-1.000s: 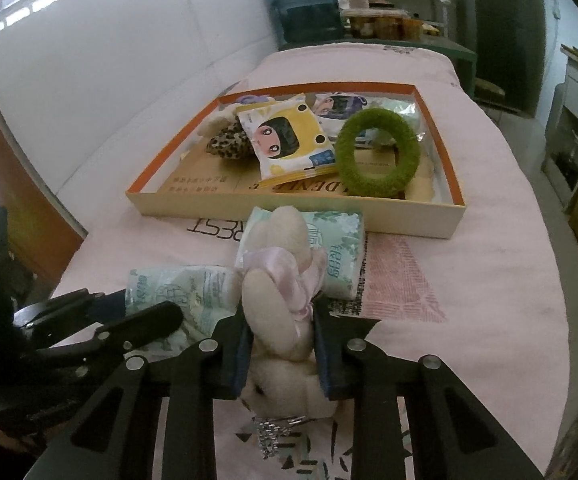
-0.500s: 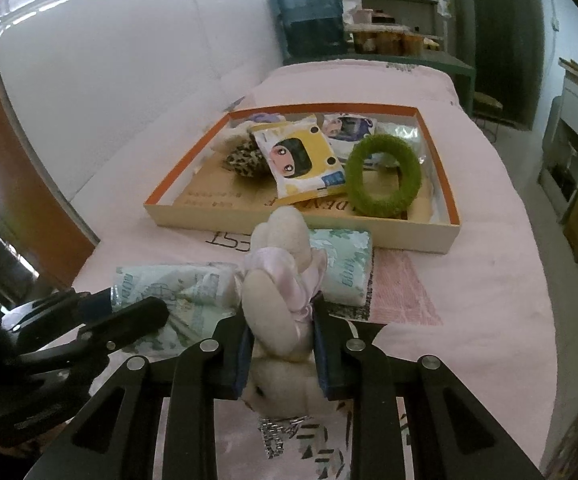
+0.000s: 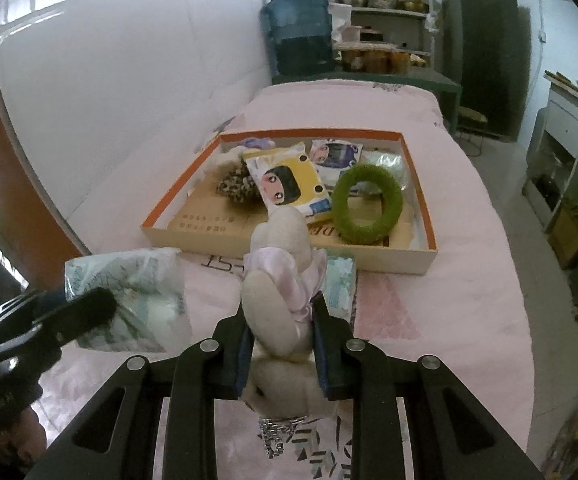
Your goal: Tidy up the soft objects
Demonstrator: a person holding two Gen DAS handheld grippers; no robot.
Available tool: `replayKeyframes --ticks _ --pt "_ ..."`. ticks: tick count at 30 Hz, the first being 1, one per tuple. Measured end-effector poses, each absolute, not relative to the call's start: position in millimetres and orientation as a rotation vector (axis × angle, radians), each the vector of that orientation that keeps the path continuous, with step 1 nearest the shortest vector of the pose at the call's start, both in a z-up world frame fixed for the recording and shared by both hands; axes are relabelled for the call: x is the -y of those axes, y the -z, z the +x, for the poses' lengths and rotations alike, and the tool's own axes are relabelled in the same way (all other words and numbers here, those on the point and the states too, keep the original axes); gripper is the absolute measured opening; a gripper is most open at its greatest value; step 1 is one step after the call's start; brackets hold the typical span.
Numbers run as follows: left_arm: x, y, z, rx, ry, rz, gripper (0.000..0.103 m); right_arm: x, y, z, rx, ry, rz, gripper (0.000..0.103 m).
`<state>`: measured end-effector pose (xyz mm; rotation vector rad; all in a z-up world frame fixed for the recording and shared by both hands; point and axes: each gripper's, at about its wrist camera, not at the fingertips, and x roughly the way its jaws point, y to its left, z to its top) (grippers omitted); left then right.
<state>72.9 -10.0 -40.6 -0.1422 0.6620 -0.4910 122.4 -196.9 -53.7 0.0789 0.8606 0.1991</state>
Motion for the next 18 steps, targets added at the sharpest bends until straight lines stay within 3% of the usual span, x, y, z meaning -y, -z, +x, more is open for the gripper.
replayKeyframes --ticks 18 --pt "-6.2 6.9 112.2 -0.583 0.397 -0.172 0.028 186.6 21.7 140.8 -0.791 -0.201 0.075 0.026"
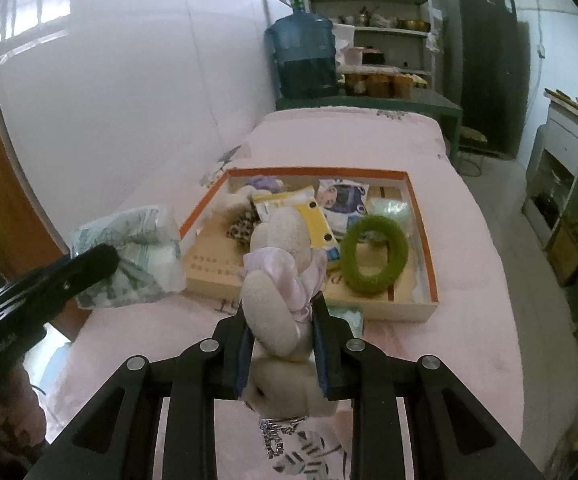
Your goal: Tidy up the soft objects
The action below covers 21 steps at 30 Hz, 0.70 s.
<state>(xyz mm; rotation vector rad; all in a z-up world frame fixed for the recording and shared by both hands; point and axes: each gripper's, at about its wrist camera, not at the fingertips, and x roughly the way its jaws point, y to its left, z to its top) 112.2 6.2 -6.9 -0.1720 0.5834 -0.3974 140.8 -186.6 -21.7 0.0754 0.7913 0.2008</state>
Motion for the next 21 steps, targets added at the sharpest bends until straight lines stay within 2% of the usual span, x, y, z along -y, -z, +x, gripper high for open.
replayKeyframes --ticks 21 --pt "-10.9 11.3 174.8 -0.606 0.289 -0.213 0.028 186.9 18.5 195.4 -0.780 -0.246 0.148 0.026"
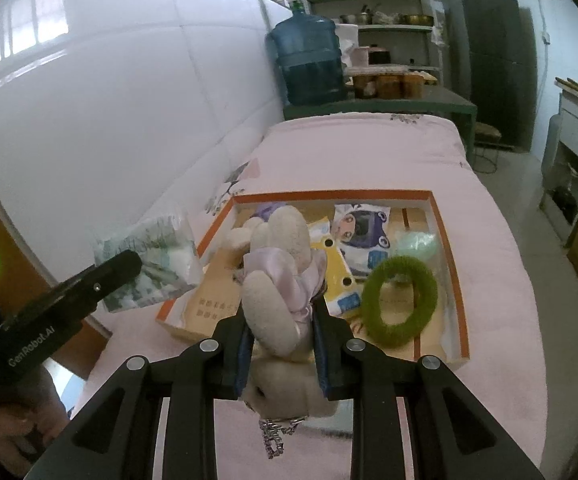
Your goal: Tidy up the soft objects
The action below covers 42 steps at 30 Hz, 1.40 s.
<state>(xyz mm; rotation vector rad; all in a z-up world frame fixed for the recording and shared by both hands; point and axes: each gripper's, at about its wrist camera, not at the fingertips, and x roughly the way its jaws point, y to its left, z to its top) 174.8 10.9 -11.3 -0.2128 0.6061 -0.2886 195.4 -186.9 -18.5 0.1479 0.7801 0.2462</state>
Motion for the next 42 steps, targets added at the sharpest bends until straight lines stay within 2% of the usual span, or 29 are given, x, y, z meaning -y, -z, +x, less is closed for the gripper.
replayKeyframes --ticks 22,42 --pt "34.5 17.5 281.3 -0.683 0.290 -0.184 0.028 228.8 25.7 296.9 -0.831 -0.225 0.166 0.026" --pt "53.2 45.9 306.2 -0.702 0.225 -0.105 0.028 240.1 58.4 335.0 -0.887 -0.240 0.174 0.027"
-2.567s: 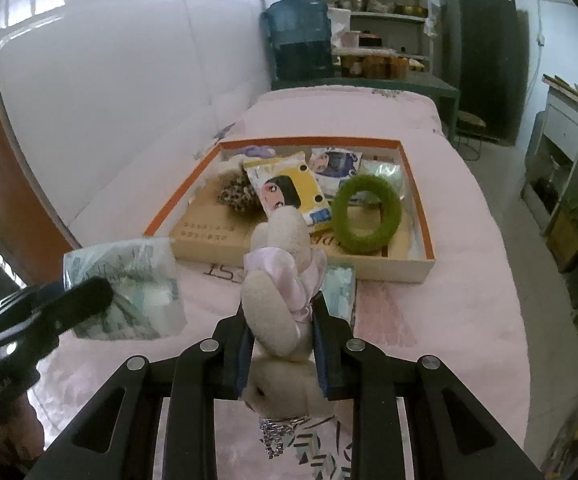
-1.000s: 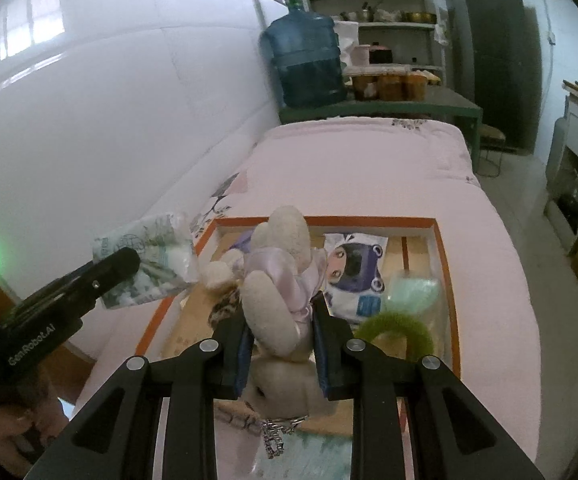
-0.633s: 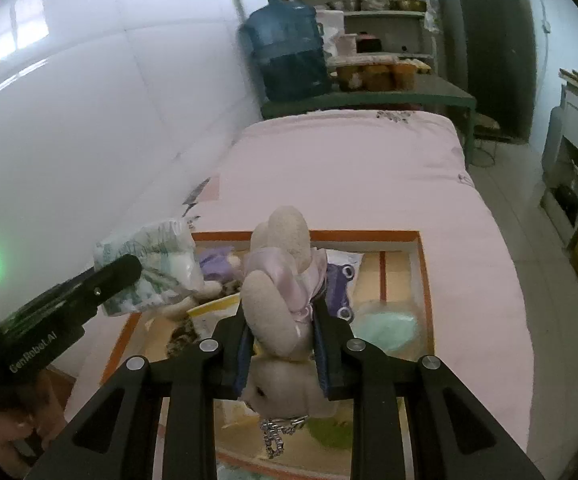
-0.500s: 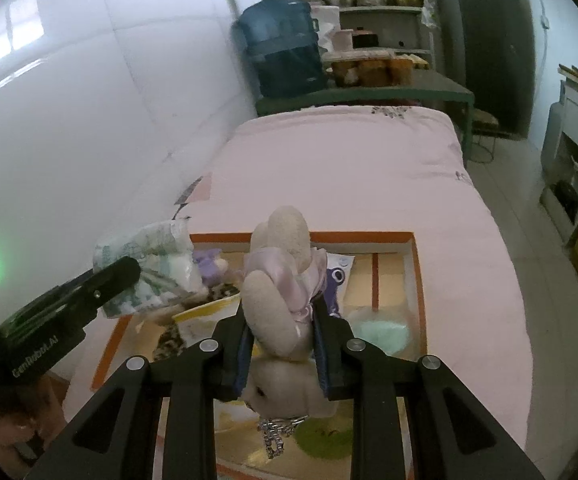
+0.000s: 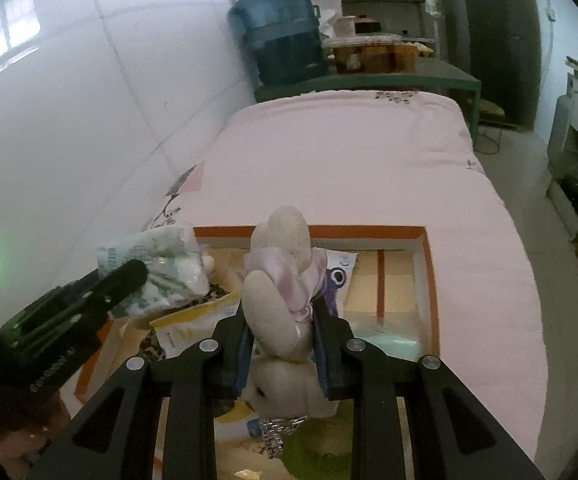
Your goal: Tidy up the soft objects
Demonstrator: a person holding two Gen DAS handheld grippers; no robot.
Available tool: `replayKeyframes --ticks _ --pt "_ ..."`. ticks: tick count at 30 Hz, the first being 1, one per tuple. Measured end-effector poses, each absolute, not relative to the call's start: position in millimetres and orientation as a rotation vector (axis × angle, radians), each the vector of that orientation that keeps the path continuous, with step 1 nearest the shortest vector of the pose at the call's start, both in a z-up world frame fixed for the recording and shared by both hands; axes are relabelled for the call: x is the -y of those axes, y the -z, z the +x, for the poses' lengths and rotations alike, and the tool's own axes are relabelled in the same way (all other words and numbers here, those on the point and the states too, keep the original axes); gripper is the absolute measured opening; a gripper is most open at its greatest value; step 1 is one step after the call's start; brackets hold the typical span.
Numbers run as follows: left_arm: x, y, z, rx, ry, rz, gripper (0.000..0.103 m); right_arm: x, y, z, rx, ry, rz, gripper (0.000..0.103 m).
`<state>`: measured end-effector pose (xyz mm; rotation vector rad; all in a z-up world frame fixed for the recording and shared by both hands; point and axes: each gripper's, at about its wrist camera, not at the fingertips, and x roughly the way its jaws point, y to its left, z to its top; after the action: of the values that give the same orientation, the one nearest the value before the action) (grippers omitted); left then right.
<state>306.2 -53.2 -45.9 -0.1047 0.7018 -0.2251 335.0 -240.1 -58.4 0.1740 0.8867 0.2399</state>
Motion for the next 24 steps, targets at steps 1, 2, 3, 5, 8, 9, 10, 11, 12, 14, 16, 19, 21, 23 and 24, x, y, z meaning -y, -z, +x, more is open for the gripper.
replayKeyframes --ticks 1,2,3,5,8,9,10,11,12,14,16,19,21,23,24 --pt "53.4 47.0 306.5 -0.703 0.224 -0.103 0.028 238.9 59.1 335.5 -0.888 -0.243 0.173 0.027" --pt "53.7 48.1 307.6 -0.704 0.223 -0.100 0.028 237.5 60.7 335.9 -0.890 -0.246 0.173 0.027" --pt "53.9 49.0 308.0 -0.705 0.221 -0.098 0.028 236.7 62.1 336.7 -0.893 -0.249 0.173 0.027" --pt "54.0 50.5 308.3 -0.706 0.218 -0.092 0.028 235.1 65.9 338.1 -0.897 -0.252 0.173 0.027" --pt "54.5 52.7 309.2 -0.709 0.215 -0.086 0.028 232.7 69.4 339.5 -0.901 -0.250 0.167 0.027" --pt "54.8 53.9 309.8 -0.711 0.215 -0.085 0.028 232.3 70.3 339.8 -0.902 -0.249 0.165 0.027" --pt "54.6 55.2 310.5 -0.715 0.215 -0.085 0.028 232.0 70.9 339.9 -0.902 -0.249 0.165 0.027" --pt "54.3 56.3 311.5 -0.718 0.214 -0.085 0.028 231.9 71.8 340.3 -0.901 -0.248 0.166 0.027" --pt "54.3 57.7 312.2 -0.721 0.214 -0.085 0.028 230.9 71.8 341.4 -0.902 -0.248 0.165 0.027" --pt "53.6 60.1 313.1 -0.725 0.214 -0.085 0.028 231.1 71.9 341.5 -0.902 -0.247 0.163 0.027" --pt "53.4 62.2 314.4 -0.731 0.215 -0.087 0.028 230.7 74.1 342.5 -0.906 -0.245 0.161 0.027" --pt "52.6 64.7 316.4 -0.740 0.219 -0.092 0.029 229.9 76.7 343.7 -0.909 -0.242 0.161 0.028" --pt "52.2 66.6 318.0 -0.747 0.221 -0.094 0.029 229.1 78.1 345.1 -0.910 -0.241 0.161 0.028" --pt "51.7 68.6 319.2 -0.752 0.223 -0.097 0.029 229.4 78.9 345.5 -0.911 -0.240 0.161 0.029" --pt "51.5 69.3 319.8 -0.755 0.224 -0.099 0.030 229.5 79.8 346.1 -0.913 -0.240 0.162 0.030"
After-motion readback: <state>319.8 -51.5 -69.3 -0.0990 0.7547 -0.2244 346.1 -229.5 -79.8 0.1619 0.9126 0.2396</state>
